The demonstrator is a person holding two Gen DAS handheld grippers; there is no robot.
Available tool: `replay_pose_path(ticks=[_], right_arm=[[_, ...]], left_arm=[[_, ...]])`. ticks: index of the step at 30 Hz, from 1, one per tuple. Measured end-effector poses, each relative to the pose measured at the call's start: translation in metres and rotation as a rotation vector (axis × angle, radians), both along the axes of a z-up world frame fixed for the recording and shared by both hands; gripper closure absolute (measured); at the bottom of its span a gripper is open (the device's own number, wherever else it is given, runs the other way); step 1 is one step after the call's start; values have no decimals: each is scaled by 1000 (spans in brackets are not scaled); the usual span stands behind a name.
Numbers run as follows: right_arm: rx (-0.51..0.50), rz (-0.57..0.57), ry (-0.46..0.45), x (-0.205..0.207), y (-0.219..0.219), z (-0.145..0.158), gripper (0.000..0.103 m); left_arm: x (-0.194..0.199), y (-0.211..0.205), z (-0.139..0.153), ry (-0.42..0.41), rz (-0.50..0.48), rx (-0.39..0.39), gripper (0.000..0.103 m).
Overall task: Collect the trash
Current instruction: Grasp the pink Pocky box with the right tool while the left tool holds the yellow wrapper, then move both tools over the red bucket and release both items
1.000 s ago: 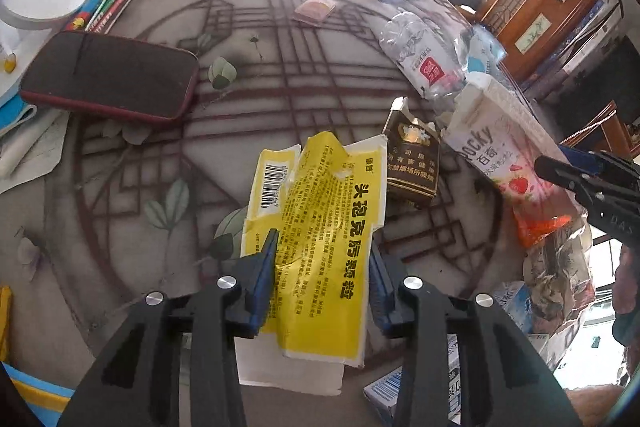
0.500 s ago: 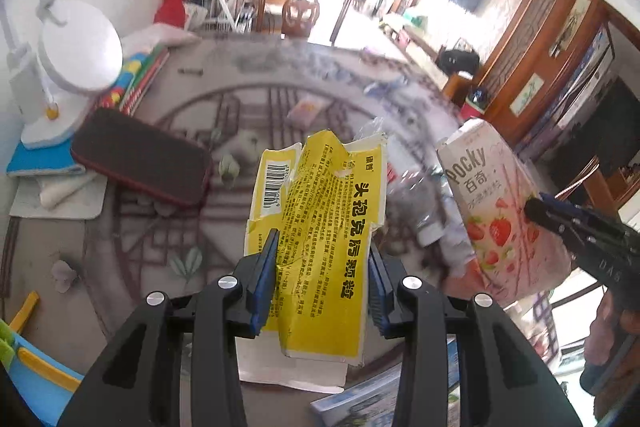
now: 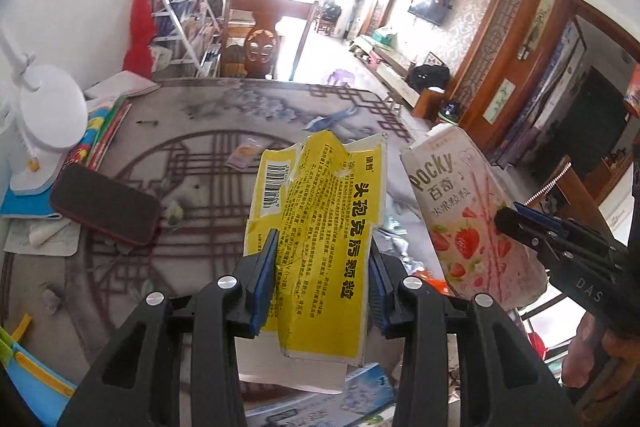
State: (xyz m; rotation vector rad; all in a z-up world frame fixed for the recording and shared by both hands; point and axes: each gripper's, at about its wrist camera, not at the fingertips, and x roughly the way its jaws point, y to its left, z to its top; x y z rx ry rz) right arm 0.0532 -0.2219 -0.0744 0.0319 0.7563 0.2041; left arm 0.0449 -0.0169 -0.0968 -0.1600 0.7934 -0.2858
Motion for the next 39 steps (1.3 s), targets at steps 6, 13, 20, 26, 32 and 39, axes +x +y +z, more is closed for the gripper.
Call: replay_pose_path(ticks=[6, 13, 20, 26, 32, 39], right_arm=[[17, -42, -1, -6, -26, -3, 80], [37, -83, -2, -13, -65, -6, 80], [38, -121, -6, -17, -120, -3, 80], [30, -151, 6, -17, -174, -6, 80], [32, -201, 24, -22, -232, -13, 80], [47, -277, 53, -27, -289, -25, 80]], left_arm=[[-6, -19, 5, -8, -16, 4, 66], [-8, -51, 9, -8, -28, 14, 66], [-3, -101, 14, -18, -55, 2, 66], [2, -161, 14, -15, -97, -8, 66], [5, -218, 9, 2, -145, -6, 66], [13, -272, 4, 23, -213, -8, 66]])
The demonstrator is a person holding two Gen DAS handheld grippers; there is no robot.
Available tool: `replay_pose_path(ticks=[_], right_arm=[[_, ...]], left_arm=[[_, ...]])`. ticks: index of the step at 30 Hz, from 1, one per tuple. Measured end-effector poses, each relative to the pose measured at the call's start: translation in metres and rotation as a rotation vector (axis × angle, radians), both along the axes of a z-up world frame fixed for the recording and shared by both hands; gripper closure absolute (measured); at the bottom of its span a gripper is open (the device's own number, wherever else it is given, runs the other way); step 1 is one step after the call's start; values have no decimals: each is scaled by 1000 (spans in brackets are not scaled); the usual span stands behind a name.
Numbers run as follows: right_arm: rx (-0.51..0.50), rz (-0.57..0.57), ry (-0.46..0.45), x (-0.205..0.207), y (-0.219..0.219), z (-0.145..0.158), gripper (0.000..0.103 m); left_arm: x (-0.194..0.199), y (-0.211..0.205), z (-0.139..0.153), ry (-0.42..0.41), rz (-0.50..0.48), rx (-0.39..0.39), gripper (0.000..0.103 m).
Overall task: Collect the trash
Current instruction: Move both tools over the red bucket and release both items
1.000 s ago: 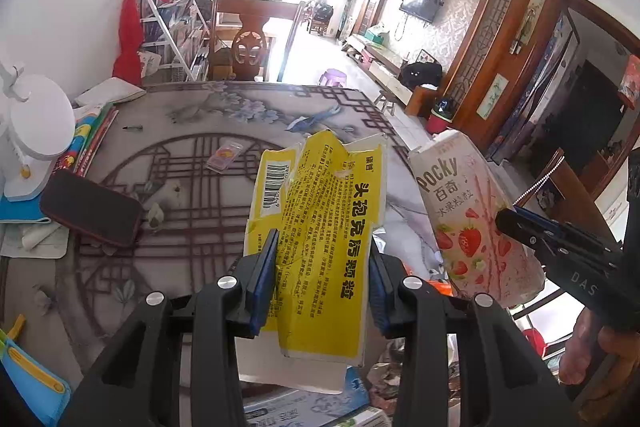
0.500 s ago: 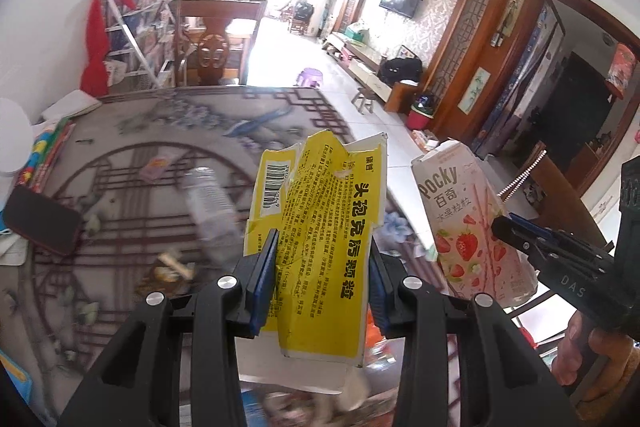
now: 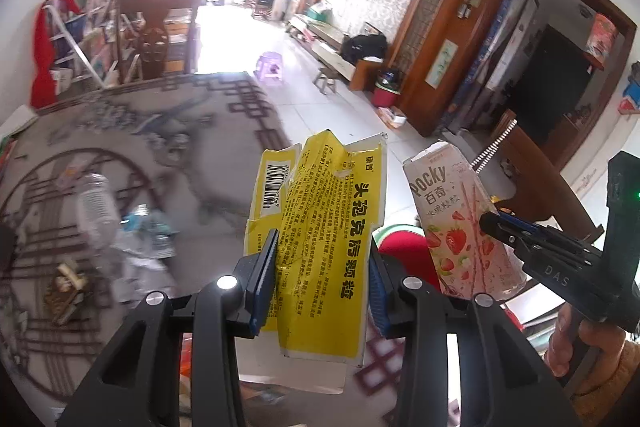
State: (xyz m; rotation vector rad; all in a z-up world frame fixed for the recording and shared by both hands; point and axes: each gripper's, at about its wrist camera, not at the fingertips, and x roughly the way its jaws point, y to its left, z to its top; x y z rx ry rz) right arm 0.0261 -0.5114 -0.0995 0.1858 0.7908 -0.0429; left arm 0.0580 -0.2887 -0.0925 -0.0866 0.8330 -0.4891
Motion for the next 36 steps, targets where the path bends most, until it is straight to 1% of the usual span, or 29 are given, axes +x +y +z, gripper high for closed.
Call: replay_pose_path(ticks=[4, 6, 12, 18, 20, 22, 23, 24, 25, 26, 28, 31, 35, 36], right_arm=[[5, -54, 15, -5, -30, -7, 80], [6, -80, 26, -7, -42, -10, 80], [18, -186, 64, -15, -81, -27, 80], [53, -267, 106, -23, -109, -43, 80], [58, -282, 114, -26, -115, -47, 80], [59, -294, 121, -27, -119, -51, 79], [59, -301, 126, -26, -120, -52, 78], [63, -310, 133, -26, -122, -55, 65], [66, -318, 133, -26, -123, -56, 57], [68, -328, 123, -28, -124, -55, 54], [60, -326, 120, -28, -122, -53, 54], [47, -320, 114, -27, -119, -50, 54], [50, -301, 109, -24, -113, -48, 54], [51, -293, 105, -23, -110, -47, 54]], left_arm=[[6, -38, -6, 17, -68, -18, 66], [10, -55, -12, 29, -102, -14, 66], [20, -111, -35, 97, -218, -25, 66], [21, -158, -49, 131, -325, -7, 65], [21, -165, -51, 139, -337, -11, 64], [20, -171, -53, 147, -342, -19, 53], [21, -172, -53, 149, -343, -21, 38], [21, -173, -53, 148, -344, -23, 32], [20, -174, -52, 144, -349, -28, 32], [18, -173, -51, 142, -354, -27, 32], [16, -171, -47, 128, -355, -20, 32], [15, -162, -42, 123, -341, -30, 32], [12, -141, -34, 109, -308, -42, 32], [9, -134, -30, 95, -299, -37, 32]])
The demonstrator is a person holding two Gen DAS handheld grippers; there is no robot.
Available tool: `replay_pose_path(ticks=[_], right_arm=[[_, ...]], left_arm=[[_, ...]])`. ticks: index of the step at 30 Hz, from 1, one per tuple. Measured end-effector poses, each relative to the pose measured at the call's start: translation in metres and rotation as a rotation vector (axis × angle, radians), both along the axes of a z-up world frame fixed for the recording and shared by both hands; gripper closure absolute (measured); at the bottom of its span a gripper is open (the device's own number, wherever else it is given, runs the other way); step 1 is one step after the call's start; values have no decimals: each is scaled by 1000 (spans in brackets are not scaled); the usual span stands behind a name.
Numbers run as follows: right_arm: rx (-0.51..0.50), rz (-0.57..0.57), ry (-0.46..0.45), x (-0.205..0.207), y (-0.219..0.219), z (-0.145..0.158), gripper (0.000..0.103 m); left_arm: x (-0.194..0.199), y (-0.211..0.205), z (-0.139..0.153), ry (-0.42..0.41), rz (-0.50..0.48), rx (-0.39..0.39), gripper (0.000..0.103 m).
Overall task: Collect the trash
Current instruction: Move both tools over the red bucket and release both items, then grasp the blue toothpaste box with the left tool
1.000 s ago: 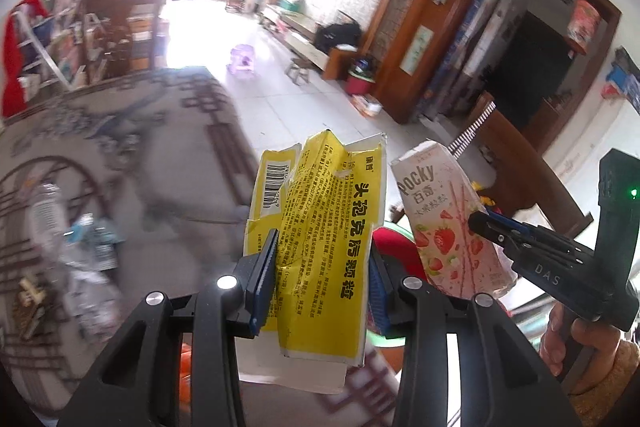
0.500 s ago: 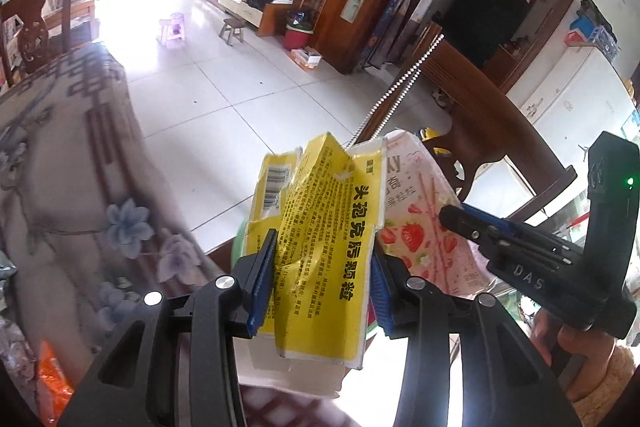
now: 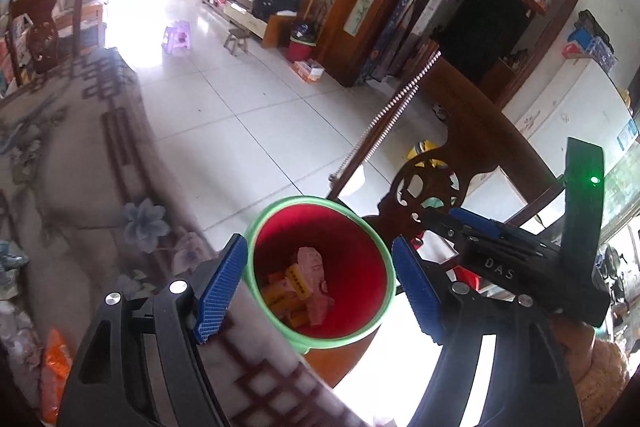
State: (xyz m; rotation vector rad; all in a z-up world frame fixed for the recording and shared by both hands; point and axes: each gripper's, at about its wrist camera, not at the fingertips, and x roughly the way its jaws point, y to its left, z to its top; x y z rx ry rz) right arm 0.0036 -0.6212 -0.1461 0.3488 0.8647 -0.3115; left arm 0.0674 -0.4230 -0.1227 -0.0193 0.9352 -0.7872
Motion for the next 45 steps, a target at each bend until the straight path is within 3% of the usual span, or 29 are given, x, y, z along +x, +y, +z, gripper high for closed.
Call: replay_pose_path(ticks=[11, 17, 21, 27, 31, 35, 40, 43, 45], right_arm=[[-19, 136, -30, 23, 59, 14, 46], [-20, 224, -16, 37, 109, 13, 45], [-27, 287, -17, 44, 152, 16, 45], [-26, 355, 5, 41, 210, 14, 45], [-11, 375, 17, 33, 246, 11, 45], [-5, 376, 14, 24, 269, 13, 45], [-11, 333, 11, 12, 284, 15, 41], [-15, 305, 11, 6, 290, 16, 41], [-15, 288, 14, 3, 291, 16, 41]], left_arm=[[-17, 112, 30, -124, 204, 20, 30], [-29, 191, 21, -118, 340, 69, 28], [-41, 244, 8, -111, 357, 105, 28], [-55, 309, -16, -114, 188, 296, 28], [-56, 336, -48, -26, -9, 453, 30], [-53, 345, -75, 79, -146, 460, 34], [-54, 339, -98, 146, -337, 471, 34], [-50, 337, -106, 184, -387, 445, 31], [-47, 337, -113, 175, -387, 476, 34]])
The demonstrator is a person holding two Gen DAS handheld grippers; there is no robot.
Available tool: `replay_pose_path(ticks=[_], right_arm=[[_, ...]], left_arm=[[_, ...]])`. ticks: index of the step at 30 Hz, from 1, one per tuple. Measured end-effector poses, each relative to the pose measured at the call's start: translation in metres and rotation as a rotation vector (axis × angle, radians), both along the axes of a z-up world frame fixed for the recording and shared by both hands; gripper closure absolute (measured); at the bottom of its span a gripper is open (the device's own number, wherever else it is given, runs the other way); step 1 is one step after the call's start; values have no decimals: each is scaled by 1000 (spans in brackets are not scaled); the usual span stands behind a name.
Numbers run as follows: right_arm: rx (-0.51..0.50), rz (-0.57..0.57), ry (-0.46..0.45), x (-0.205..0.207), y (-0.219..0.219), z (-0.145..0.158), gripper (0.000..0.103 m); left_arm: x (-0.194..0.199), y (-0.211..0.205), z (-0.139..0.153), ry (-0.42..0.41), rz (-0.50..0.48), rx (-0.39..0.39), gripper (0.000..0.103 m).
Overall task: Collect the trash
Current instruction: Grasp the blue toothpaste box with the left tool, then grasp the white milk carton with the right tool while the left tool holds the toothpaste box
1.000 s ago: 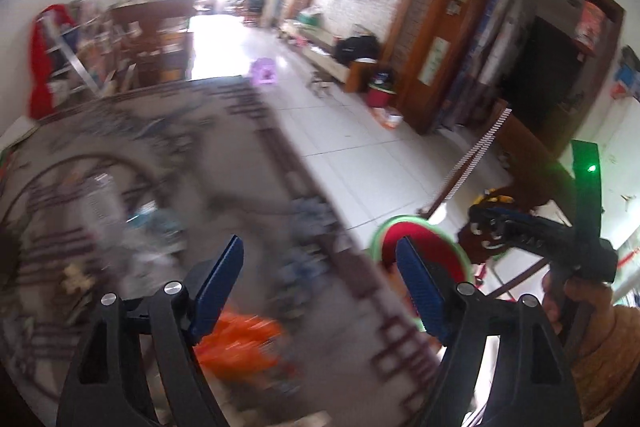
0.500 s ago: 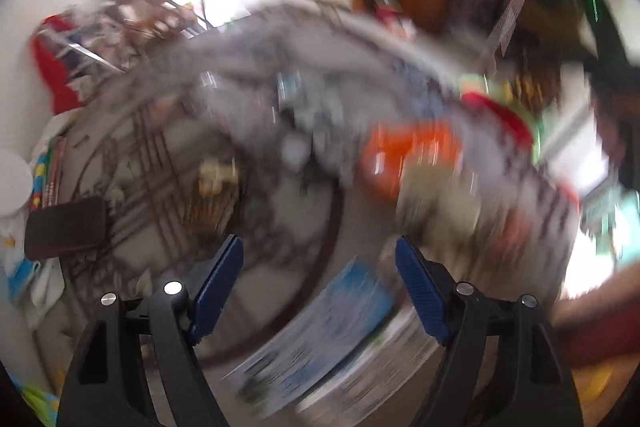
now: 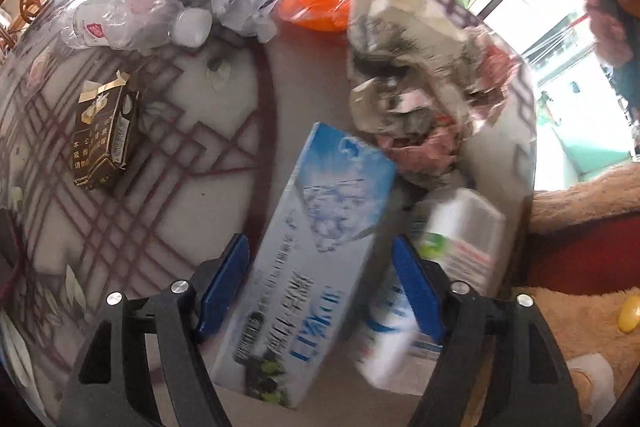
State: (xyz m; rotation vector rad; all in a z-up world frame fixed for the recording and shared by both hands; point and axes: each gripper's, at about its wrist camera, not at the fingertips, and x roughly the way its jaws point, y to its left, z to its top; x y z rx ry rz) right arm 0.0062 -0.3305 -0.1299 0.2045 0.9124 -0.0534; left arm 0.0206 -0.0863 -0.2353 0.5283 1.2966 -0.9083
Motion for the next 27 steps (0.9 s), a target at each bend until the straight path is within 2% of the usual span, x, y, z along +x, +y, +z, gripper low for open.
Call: replay_pose_path(ticks=[2, 3, 5, 8, 10, 12, 13, 16, 19, 23, 27], right_arm=[[0, -8, 4, -2, 2, 1, 41], [-2, -7, 6, -3, 3, 1, 41], [-10, 13, 6, -4, 9, 4, 41], [-17, 83, 10, -3, 23, 8, 41], [-38, 181, 24, -1, 41, 9, 41], [-61, 281, 49, 1, 63, 6, 30], [-85, 350, 70, 2, 79, 1, 28], [-130, 511, 108, 1, 119, -10, 28], [-162, 684, 152, -2, 158, -21, 28], [-304, 945, 223, -19, 209, -39, 28], [-320, 1083, 256, -33, 229, -47, 28]], left_arm=[[3, -1, -10, -3, -3, 32, 35], [4, 0, -12, -1, 0, 27, 42], [5, 3, -10, -12, 27, 1, 50], [11, 15, -4, -27, 102, -52, 52], [16, 27, 2, -40, 171, -91, 52], [26, 42, 11, -46, 292, -150, 52], [30, 51, 14, -47, 356, -173, 52], [38, 81, 20, -58, 592, -217, 52], [38, 114, 24, -13, 822, -329, 52], [30, 130, 33, -38, 908, -351, 52], [26, 134, 43, -77, 924, -346, 51]])
